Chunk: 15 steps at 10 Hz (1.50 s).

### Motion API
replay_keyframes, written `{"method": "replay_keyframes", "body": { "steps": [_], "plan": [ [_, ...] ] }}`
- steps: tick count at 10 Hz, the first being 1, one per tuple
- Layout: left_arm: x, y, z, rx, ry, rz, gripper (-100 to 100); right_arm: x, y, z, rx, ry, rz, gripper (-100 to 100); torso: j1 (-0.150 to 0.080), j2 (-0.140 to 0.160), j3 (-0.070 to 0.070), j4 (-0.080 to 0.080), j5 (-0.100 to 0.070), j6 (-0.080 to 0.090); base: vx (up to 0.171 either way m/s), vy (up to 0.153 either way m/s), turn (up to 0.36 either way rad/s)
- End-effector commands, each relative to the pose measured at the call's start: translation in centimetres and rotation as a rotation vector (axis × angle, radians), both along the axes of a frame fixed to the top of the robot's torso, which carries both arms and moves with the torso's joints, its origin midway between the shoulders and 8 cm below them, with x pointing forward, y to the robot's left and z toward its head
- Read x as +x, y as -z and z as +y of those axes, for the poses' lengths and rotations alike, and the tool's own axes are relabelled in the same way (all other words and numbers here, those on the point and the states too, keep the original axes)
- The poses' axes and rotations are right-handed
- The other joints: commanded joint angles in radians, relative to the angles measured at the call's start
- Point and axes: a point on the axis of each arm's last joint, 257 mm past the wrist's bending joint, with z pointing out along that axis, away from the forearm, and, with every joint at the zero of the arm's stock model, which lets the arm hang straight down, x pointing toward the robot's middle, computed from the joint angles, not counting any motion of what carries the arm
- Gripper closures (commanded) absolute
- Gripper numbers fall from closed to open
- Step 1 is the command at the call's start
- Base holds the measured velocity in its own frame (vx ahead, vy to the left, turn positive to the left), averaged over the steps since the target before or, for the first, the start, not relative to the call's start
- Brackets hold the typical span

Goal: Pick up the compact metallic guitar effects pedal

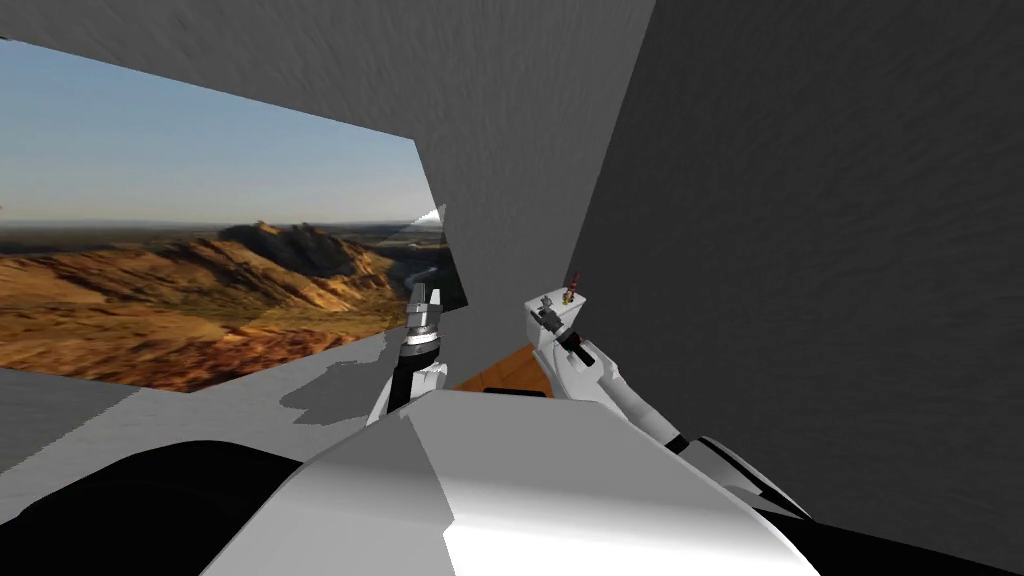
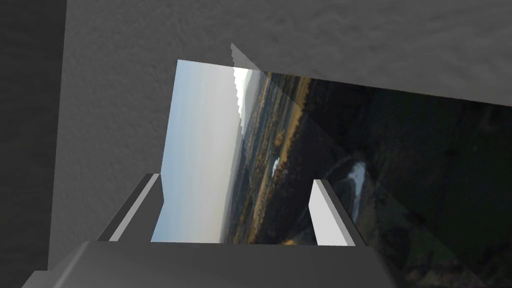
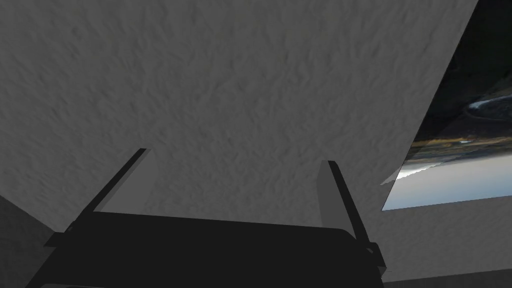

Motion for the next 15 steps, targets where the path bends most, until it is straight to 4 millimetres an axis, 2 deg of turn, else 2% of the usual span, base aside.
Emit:
{"method": "replay_keyframes", "body": {
  "steps": [1,2,5,8,9,11,12,15],
  "plan": [
    [0.0,0.0,0.0,0.000,0.000,0.000,0,0.5,1.0,-0.6,-0.064,0.004,0.000,-100,0.000,0.000,0.000,0.000,0.000,0.000,-0.053,-0.047,0.129],
    [0.0,0.0,0.0,0.000,0.000,0.000,0,1.1,2.2,-1.1,-0.152,0.000,-0.009,-100,0.000,-0.001,0.000,0.000,0.000,0.001,-0.049,-0.042,0.217],
    [0.0,0.0,0.0,0.000,0.000,0.000,0,1.8,3.7,-2.2,-0.244,0.003,-0.010,-100,0.000,-0.002,-0.001,0.000,0.000,0.001,-0.039,-0.038,0.140],
    [0.0,0.0,0.0,0.000,0.000,0.000,0,3.4,7.1,-5.6,-0.496,0.008,-0.022,-100,0.000,-0.001,0.000,0.000,0.000,0.001,-0.067,-0.047,0.317],
    [0.0,0.0,0.0,0.000,0.000,0.000,0,3.5,7.2,-6.2,-0.510,0.013,-0.022,-100,-0.001,0.000,0.000,0.000,0.000,0.001,-0.049,-0.032,0.064],
    [0.0,0.0,0.0,0.000,0.000,0.000,0,4.3,9.2,-9.5,-0.676,0.023,-0.024,-100,0.001,-0.002,-0.001,0.000,0.000,0.001,-0.048,-0.017,0.236],
    [0.0,0.0,0.0,0.000,0.000,0.000,0,4.4,9.2,-9.7,-0.680,0.024,-0.024,-100,0.001,-0.002,-0.001,0.000,0.000,0.001,-0.041,-0.019,0.090],
    [0.0,0.0,0.0,0.000,0.000,0.000,0,5.2,11.3,-15.9,-0.918,0.047,-0.014,-100,0.001,-0.002,-0.001,0.000,0.000,0.001,-0.052,-0.021,0.211]
  ]
}}
